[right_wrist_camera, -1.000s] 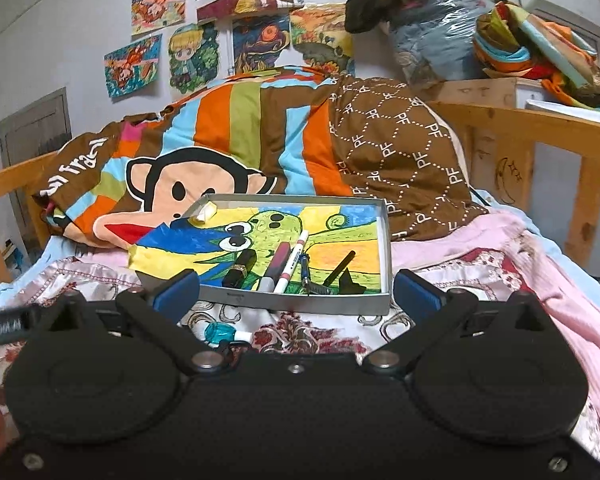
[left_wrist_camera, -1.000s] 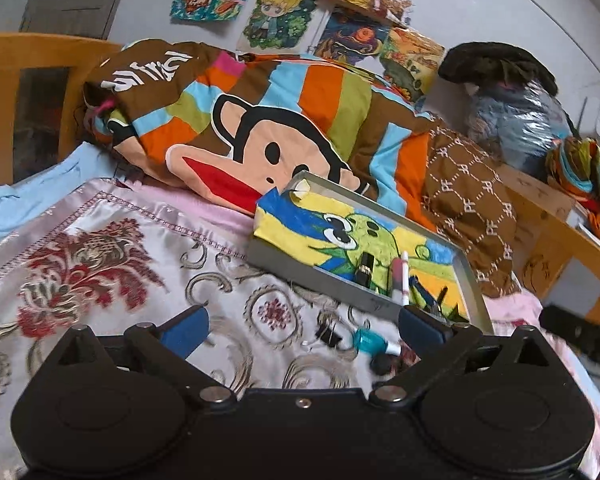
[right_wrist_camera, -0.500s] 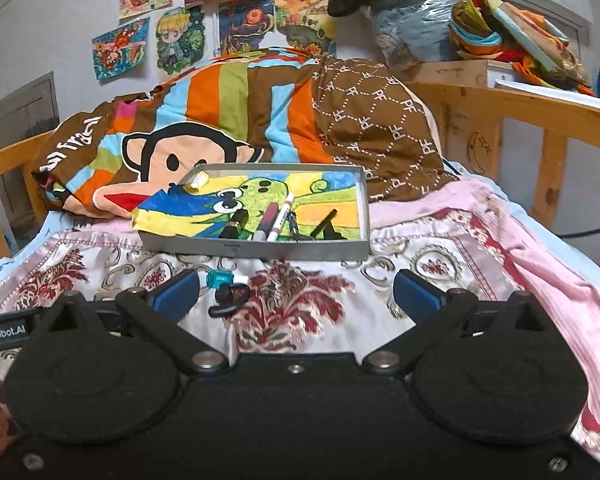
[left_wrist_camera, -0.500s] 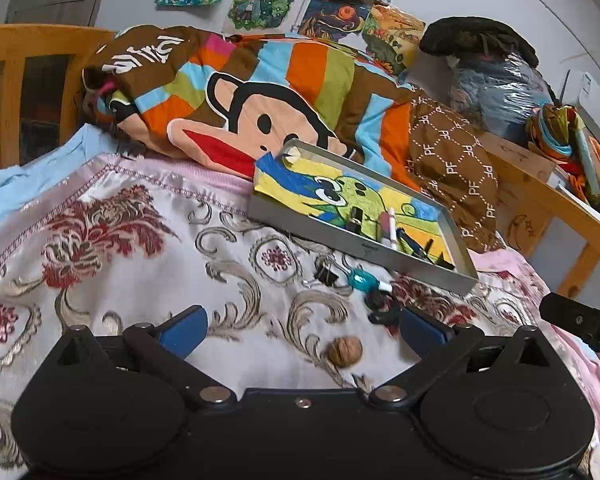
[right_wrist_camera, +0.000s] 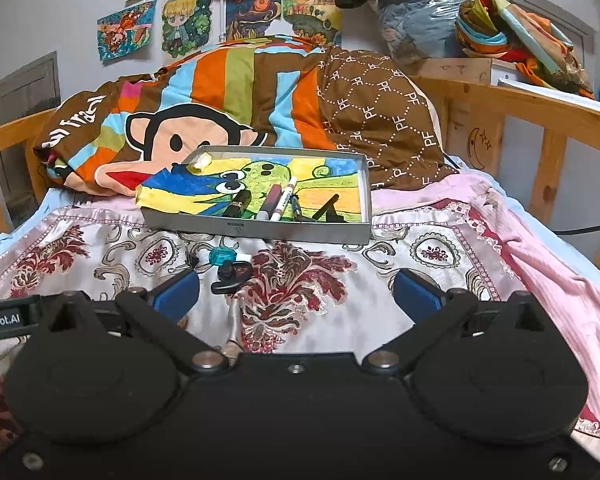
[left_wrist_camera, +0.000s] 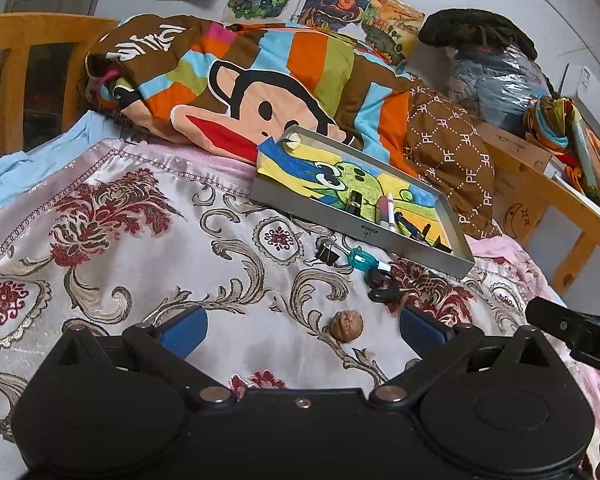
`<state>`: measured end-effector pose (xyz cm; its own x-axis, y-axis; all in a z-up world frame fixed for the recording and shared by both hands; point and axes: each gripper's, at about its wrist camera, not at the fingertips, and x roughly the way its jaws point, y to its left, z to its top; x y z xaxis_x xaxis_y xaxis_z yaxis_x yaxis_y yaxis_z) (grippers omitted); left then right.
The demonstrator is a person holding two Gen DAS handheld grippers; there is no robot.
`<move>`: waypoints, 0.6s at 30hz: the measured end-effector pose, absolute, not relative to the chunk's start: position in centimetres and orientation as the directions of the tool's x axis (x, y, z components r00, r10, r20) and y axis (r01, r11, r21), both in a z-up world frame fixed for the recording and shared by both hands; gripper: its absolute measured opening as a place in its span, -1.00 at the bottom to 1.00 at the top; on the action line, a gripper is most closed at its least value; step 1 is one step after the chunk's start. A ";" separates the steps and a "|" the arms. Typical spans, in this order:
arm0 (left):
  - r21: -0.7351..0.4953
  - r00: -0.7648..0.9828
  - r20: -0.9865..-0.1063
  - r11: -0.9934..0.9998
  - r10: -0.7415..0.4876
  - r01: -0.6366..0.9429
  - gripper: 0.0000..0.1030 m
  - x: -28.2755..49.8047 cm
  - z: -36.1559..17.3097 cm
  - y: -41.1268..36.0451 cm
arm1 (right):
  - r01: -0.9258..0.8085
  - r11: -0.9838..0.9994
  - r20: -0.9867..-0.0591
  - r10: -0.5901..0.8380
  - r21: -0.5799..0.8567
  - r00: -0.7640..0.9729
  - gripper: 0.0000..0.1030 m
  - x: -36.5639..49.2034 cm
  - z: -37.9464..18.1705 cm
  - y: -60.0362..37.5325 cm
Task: Organize rigid objects
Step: 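Move both tools back over the walnut, teal bottle and earpiece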
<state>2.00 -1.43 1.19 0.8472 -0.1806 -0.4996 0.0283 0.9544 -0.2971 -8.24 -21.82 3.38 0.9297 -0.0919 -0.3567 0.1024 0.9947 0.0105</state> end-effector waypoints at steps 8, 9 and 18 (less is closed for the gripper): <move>-0.277 0.836 -0.518 0.960 -0.182 0.037 0.98 2.2 0.8 -1.8 | 0.084 0.996 -0.383 -0.078 -0.001 0.920 0.99 -5.9 3.6 -22.1; -0.277 0.834 -0.521 0.960 -0.183 0.038 0.98 2.2 0.7 -1.8 | 0.082 0.997 -0.385 -0.077 -0.004 0.920 0.99 -5.8 3.7 -22.1; -0.272 0.820 -0.539 0.961 -0.192 0.046 0.98 2.2 0.3 -2.0 | 0.077 0.997 -0.393 -0.077 -0.015 0.916 0.99 -5.5 3.7 -22.4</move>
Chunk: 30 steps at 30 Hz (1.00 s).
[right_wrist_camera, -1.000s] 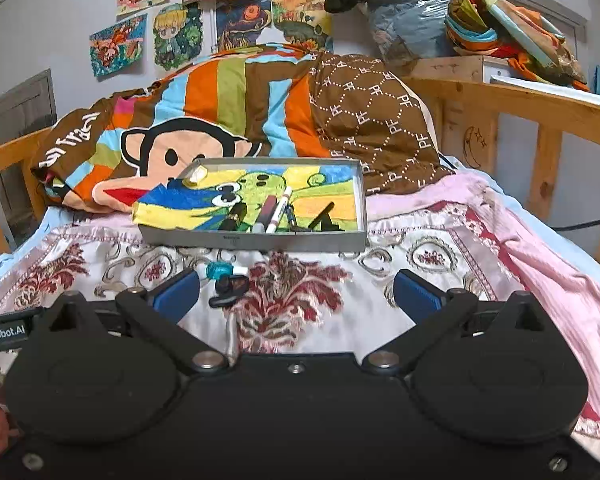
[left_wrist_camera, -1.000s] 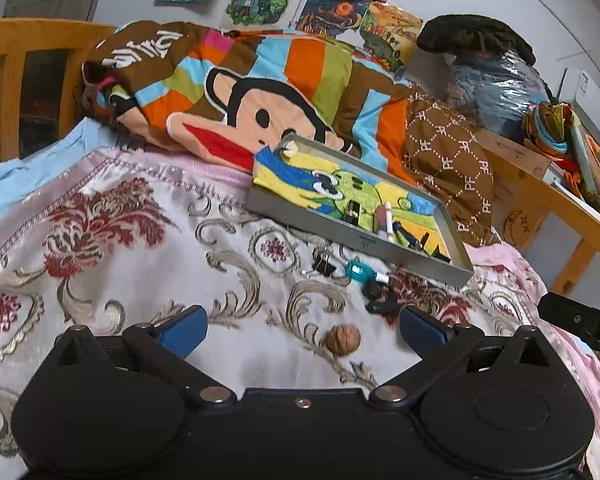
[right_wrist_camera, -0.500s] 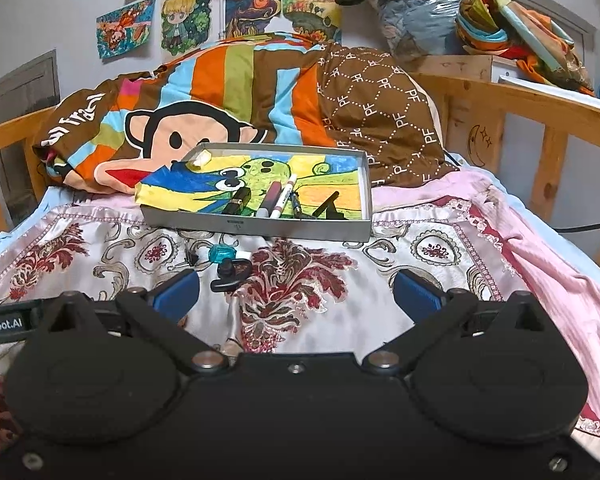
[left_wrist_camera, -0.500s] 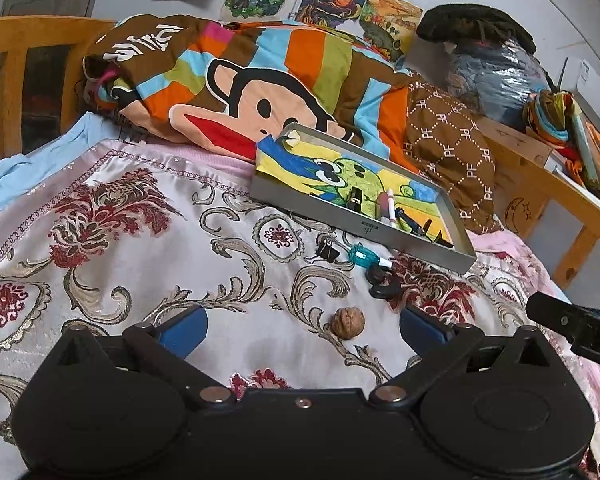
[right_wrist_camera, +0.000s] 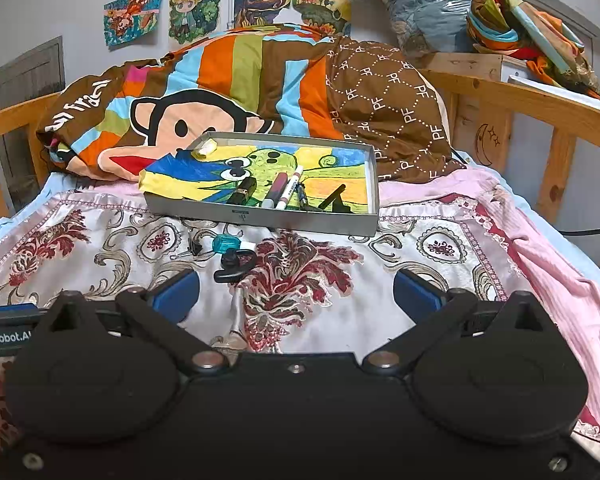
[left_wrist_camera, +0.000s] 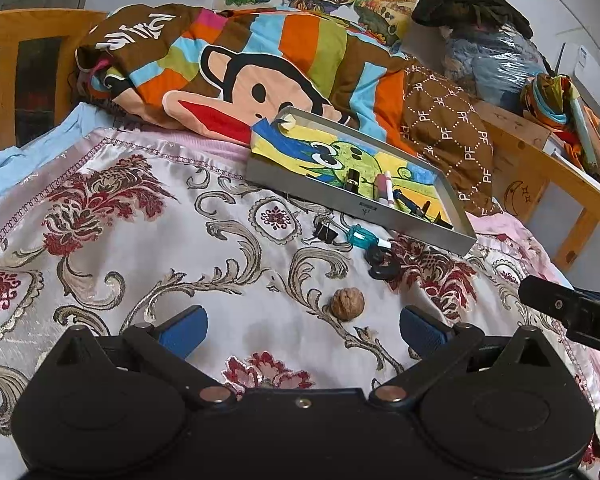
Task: Organize rigid objects
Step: 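Move both tools back over the walnut, teal bottle and earpiece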
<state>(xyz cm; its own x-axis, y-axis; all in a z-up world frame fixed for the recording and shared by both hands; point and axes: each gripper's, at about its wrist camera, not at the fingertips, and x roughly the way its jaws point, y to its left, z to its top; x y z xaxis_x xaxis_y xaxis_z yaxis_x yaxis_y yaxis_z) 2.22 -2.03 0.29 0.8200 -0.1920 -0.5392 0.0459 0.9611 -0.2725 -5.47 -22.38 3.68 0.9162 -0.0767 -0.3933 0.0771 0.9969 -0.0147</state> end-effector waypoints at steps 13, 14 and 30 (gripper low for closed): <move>-0.277 0.799 -0.568 0.960 -0.198 0.041 0.98 2.4 -0.2 -2.1 | 0.067 0.997 -0.404 -0.071 -0.024 0.912 0.99 -5.2 3.3 -22.7; -0.277 0.798 -0.569 0.960 -0.198 0.041 0.98 2.4 -0.3 -2.1 | 0.066 0.998 -0.405 -0.070 -0.025 0.912 0.99 -5.2 3.3 -22.7; -0.258 0.791 -0.579 0.965 -0.199 0.054 0.98 2.3 -0.4 -2.6 | 0.068 0.997 -0.397 -0.073 -0.027 0.915 0.99 -5.2 3.2 -22.7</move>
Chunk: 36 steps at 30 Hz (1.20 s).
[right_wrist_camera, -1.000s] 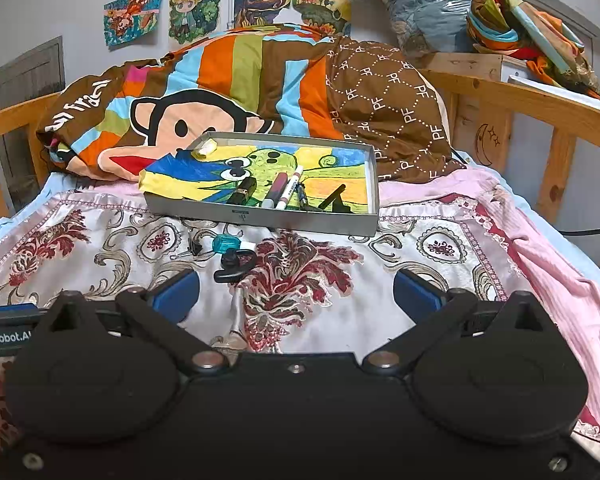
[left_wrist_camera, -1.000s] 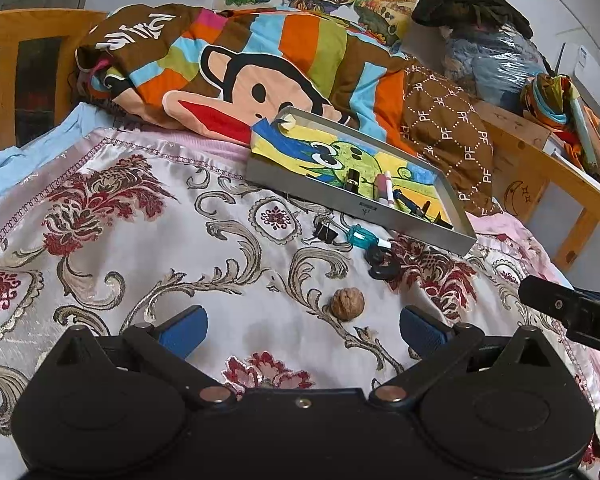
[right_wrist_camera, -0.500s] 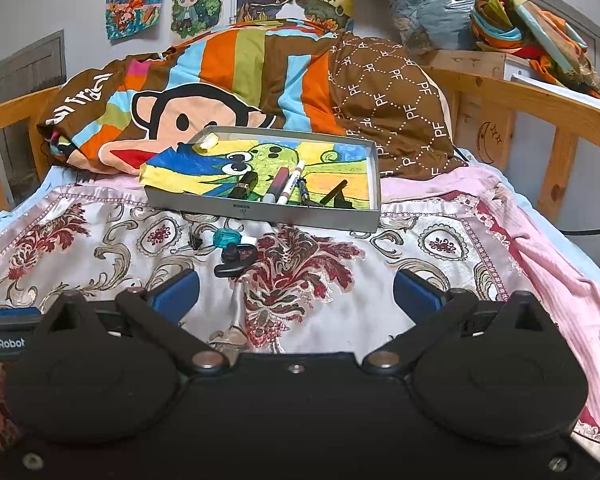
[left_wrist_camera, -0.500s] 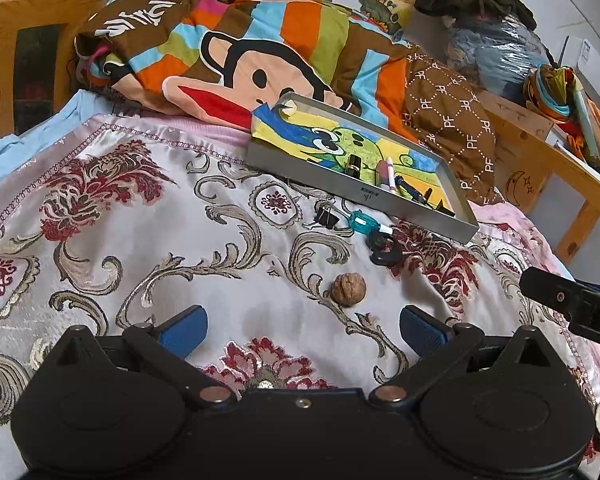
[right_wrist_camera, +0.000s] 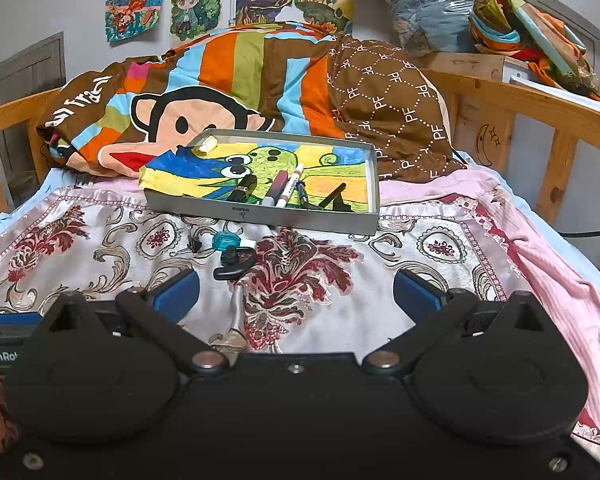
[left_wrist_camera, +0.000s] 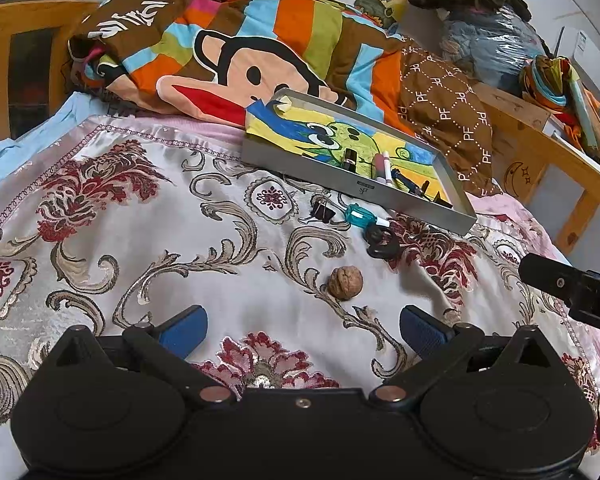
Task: Organize rigid objects
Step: 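Move both tools back over the walnut, teal bottle and earpiece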
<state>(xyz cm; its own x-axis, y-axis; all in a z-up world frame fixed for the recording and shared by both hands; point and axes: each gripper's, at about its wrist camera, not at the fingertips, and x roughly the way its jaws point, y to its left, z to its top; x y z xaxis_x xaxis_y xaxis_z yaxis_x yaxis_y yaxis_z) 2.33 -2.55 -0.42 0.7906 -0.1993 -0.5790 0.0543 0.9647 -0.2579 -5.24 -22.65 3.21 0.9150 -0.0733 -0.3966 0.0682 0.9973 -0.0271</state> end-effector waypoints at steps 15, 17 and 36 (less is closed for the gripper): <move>-0.251 0.783 -0.588 0.966 -0.203 0.061 0.98 2.3 -0.4 -2.7 | 0.056 0.998 -0.391 -0.059 -0.021 0.919 0.99 -5.4 3.3 -22.4; -0.245 0.783 -0.589 0.967 -0.201 0.064 0.98 2.3 -0.3 -2.8 | 0.053 0.998 -0.391 -0.057 -0.020 0.918 0.99 -5.3 3.4 -22.4; -0.122 0.776 -0.603 0.983 -0.185 0.139 0.98 5.4 -0.5 -4.3 | -0.070 0.992 -0.383 0.026 -0.101 0.923 0.99 -1.4 4.8 -21.9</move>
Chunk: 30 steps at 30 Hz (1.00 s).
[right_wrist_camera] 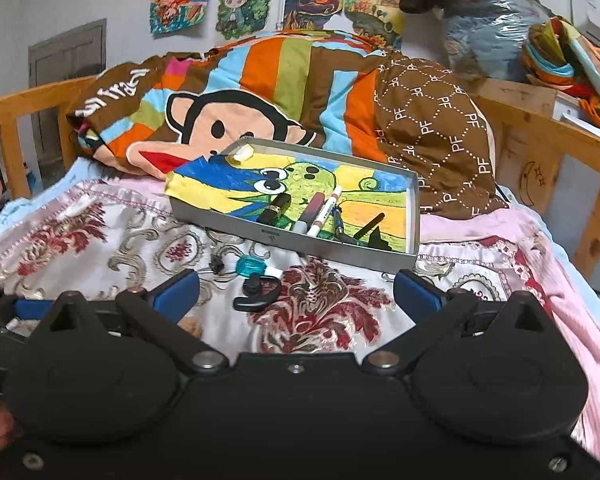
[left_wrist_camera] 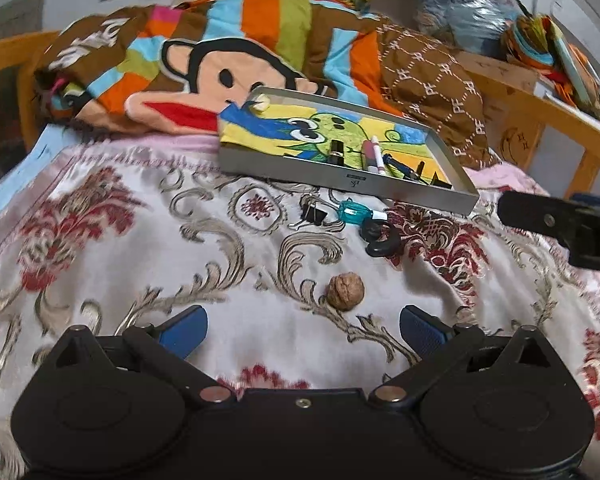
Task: Organize rigid objects
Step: 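Move both tools back over the walnut, teal bottle and earpiece, then grasp the walnut with the left tool while the right tool approaches the black earpiece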
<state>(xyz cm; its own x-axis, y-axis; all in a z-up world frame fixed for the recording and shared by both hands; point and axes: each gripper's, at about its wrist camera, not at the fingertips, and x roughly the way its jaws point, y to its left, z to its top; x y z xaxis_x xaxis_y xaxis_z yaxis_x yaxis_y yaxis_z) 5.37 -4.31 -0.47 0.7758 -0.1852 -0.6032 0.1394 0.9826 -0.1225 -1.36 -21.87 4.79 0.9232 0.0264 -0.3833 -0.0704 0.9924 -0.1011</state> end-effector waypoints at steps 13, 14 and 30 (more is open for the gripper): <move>-0.010 0.737 -0.626 0.947 -0.256 0.320 0.98 10.4 -2.5 -6.8 | -0.148 0.986 -0.416 0.105 -0.073 0.903 0.99 4.9 2.3 -22.6; -0.004 0.731 -0.627 0.940 -0.267 0.340 0.98 10.6 -2.7 -7.0 | -0.165 0.984 -0.427 0.120 -0.070 0.896 0.99 5.6 2.0 -22.7; -0.123 0.701 -0.602 0.912 -0.382 0.391 -0.20 12.7 -5.2 -5.3 | -0.312 0.950 -0.486 0.259 -0.030 0.835 0.85 11.2 -0.6 -22.0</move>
